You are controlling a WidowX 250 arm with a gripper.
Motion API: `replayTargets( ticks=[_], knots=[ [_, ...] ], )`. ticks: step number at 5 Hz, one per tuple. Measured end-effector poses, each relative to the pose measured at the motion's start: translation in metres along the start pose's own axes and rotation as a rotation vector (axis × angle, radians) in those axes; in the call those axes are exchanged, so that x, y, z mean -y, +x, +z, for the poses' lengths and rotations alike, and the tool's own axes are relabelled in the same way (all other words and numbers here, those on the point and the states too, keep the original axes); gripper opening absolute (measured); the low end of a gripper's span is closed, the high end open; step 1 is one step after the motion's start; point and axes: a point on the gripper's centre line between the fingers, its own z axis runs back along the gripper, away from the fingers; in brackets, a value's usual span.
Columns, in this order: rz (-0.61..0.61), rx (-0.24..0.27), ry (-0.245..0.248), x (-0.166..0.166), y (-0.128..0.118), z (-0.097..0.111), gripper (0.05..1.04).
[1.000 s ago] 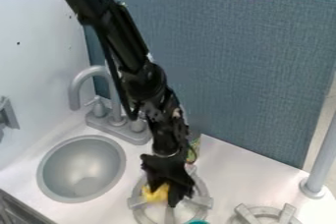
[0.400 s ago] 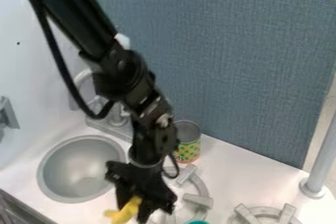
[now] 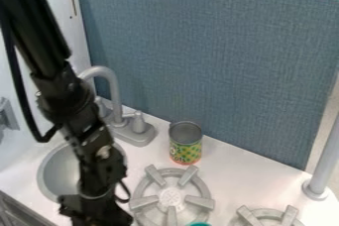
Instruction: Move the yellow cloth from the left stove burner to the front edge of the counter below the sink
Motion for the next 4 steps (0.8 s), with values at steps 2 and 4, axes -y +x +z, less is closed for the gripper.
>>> replayTargets(
  ticks=[2, 4],
  knots=[
    [0.049, 0.023, 0.021, -0.028, 0.017, -0.017, 0.457],
    [-0.01, -0.001, -0.054, -0.025, 0.044, -0.045, 0.457]
  ],
)
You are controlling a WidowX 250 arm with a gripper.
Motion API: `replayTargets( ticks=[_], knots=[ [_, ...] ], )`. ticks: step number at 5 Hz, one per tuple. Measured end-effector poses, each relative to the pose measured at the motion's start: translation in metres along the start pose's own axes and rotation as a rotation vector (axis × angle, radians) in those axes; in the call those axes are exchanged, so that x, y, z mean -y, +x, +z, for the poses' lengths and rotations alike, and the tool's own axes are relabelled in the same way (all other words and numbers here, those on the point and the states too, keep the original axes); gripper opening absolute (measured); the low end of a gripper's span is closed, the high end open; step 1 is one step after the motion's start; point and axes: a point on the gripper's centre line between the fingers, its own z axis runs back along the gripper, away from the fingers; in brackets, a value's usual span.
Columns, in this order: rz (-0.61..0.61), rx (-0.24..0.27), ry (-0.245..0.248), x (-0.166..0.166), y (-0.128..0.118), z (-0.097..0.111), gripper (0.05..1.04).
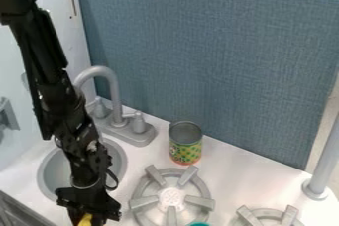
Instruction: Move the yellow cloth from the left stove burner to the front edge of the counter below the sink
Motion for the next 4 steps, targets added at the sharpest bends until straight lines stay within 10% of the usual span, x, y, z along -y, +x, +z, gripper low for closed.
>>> replayTargets(
  ticks=[2, 3, 4],
  knots=[
    [0.041, 0.039, -0.082, 0.011, 0.016, -0.002, 0.507],
    [0.043, 0.086, -0.04, 0.025, 0.014, 0.013, 0.863],
    [0.118, 0.169, -0.005, 0.03, 0.018, 0.041, 1.007]
  ],
)
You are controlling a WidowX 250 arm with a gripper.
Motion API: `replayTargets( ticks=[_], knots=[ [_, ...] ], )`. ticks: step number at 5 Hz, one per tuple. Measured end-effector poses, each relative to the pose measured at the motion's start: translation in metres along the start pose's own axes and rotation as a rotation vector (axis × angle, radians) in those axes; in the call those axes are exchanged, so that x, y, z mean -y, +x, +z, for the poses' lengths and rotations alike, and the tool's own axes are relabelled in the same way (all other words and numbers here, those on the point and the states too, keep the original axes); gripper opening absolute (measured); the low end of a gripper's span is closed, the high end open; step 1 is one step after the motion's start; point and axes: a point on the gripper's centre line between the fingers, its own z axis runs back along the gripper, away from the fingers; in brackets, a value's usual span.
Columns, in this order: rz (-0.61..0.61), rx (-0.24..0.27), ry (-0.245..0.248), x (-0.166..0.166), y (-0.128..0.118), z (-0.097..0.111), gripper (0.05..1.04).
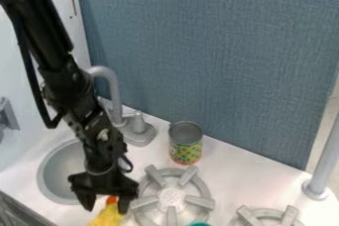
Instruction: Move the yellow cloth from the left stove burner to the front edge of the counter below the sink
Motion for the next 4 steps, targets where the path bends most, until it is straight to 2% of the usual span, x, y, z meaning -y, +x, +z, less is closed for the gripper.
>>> replayTargets(
  ticks=[1, 2, 3, 4],
  knots=[
    [-0.035, -0.004, 0.037, 0.005, 0.002, 0.021, 1.003],
    [-0.09, -0.036, 0.086, 0.021, 0.008, 0.057, 1.001],
    [-0.218, -0.022, 0.007, 0.07, 0.008, 0.091, 1.001],
    [-0.389, -0.01, -0.071, 0.125, 0.003, 0.104, 1.001]
  ],
)
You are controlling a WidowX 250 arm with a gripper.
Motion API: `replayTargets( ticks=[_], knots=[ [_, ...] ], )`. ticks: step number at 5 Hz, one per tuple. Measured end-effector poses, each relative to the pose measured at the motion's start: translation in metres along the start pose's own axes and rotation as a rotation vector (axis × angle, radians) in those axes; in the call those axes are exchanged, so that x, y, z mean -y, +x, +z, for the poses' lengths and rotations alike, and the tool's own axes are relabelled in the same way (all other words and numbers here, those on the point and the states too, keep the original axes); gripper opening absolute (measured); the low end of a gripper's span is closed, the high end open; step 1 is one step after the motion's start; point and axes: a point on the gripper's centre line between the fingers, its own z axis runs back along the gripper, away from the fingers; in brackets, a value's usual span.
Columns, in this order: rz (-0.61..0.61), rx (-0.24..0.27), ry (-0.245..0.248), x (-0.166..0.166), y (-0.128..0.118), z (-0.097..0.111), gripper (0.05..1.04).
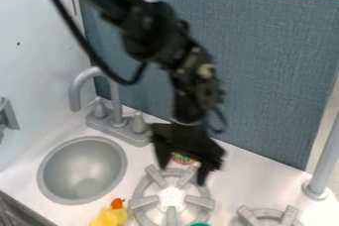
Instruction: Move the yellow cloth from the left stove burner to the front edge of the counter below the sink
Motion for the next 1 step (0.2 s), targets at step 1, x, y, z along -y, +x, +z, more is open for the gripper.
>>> replayTargets(
  ticks=[1],
  knots=[
    [-0.102, -0.111, -0.083, 0.0375, 0.0032, -0.0248, 1.001]
  ],
)
